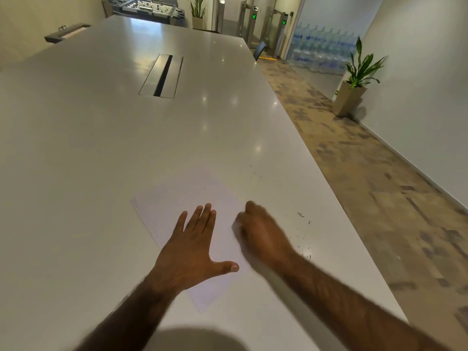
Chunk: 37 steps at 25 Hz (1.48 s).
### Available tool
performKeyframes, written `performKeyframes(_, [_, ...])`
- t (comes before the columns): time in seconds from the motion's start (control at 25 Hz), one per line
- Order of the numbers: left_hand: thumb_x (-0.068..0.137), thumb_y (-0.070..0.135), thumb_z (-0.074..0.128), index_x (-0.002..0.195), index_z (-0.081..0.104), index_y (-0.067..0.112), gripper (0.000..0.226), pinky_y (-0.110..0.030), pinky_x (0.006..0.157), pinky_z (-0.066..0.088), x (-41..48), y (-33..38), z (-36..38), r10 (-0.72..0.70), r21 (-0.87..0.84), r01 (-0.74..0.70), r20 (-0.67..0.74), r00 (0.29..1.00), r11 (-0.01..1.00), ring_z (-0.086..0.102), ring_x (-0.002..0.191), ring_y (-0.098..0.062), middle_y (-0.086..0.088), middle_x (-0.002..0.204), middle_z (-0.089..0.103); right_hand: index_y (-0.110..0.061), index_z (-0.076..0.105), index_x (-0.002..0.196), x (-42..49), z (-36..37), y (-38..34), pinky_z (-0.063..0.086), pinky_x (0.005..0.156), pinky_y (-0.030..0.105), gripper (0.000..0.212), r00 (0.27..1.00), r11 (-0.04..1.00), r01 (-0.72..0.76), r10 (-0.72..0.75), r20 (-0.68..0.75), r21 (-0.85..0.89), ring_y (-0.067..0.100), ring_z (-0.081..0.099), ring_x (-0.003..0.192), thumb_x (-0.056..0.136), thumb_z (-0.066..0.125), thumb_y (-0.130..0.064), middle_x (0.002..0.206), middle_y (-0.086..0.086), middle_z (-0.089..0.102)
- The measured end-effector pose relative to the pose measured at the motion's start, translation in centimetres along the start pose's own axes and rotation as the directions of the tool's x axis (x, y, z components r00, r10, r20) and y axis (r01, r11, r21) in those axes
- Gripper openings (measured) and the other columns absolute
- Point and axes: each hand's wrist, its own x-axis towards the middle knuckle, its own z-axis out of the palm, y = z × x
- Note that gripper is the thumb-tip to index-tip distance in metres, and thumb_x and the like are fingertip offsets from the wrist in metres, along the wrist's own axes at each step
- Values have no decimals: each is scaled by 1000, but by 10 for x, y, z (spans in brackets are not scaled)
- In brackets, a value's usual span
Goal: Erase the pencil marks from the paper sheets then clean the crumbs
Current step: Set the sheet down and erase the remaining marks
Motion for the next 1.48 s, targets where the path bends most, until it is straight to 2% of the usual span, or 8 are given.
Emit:
performKeyframes(0.12, [79,94,10,158,-23,19,114,-47,127,-15,0,-1,2,11,16,-10,-27,1000,1000,-33,152,-14,0,169,-29,-25,41,67,-17,18,-22,20,54,29,43,968,970,242,-243,71,18,19,42,70,63,79,-6,77,-3,39])
performKeyframes(0.32, [62,111,7,148,-38,24,131,-49,126,-17,2,0,-1,-7,-14,7,32,999,1000,-38,150,-15,6,159,-44,-12,56,78,4,-17,28,35,61,36,23,999,994,-2,-1,-33,-108,26,51,80,101,52,-15,86,5,47])
performKeyframes(0.52, [70,104,8,156,-30,19,127,-48,127,-14,-1,0,-1,-3,12,3,12,1000,1000,-34,152,-14,1,166,-36,-21,54,73,-40,3,-15,31,53,31,13,949,953,303,-304,89,18,19,45,74,84,57,-16,80,-4,43])
performKeyframes(0.72, [57,113,9,146,-41,24,136,-49,126,-15,0,2,-5,-10,-21,11,70,998,1000,-39,150,-14,5,158,-46,-10,57,76,-13,-20,42,42,62,41,25,994,998,-53,48,-94,-47,24,48,76,100,52,-15,84,2,46])
performKeyframes(0.92, [60,111,3,153,-34,20,135,-50,127,-13,0,1,-4,-2,30,0,66,998,1000,-34,153,-17,2,162,-41,-19,51,71,-33,6,-12,19,53,27,15,950,951,308,-309,50,28,14,37,73,82,60,-13,78,-4,43])
performKeyframes(1.12, [55,114,7,146,-41,22,138,-50,126,-16,1,2,-6,-7,12,6,97,995,1000,-39,150,-16,4,159,-45,-13,54,76,-14,-10,30,39,60,40,20,993,998,-56,55,-101,-3,21,45,77,95,54,-9,85,-1,45])
performKeyframes(1.32, [56,113,5,149,-37,21,138,-50,127,-11,0,2,-6,-6,31,3,81,997,1000,-34,153,-16,1,164,-39,-20,51,73,-38,14,-4,39,53,36,20,987,984,147,-153,49,103,19,44,72,76,62,-3,78,-6,40])
performKeyframes(1.48, [55,114,10,146,-41,23,139,-50,126,-13,0,3,-9,-10,7,10,93,996,1000,-36,151,-16,3,161,-42,-12,66,84,-9,-9,55,46,69,33,12,946,919,-289,317,-66,267,13,57,77,94,61,-8,88,0,54])
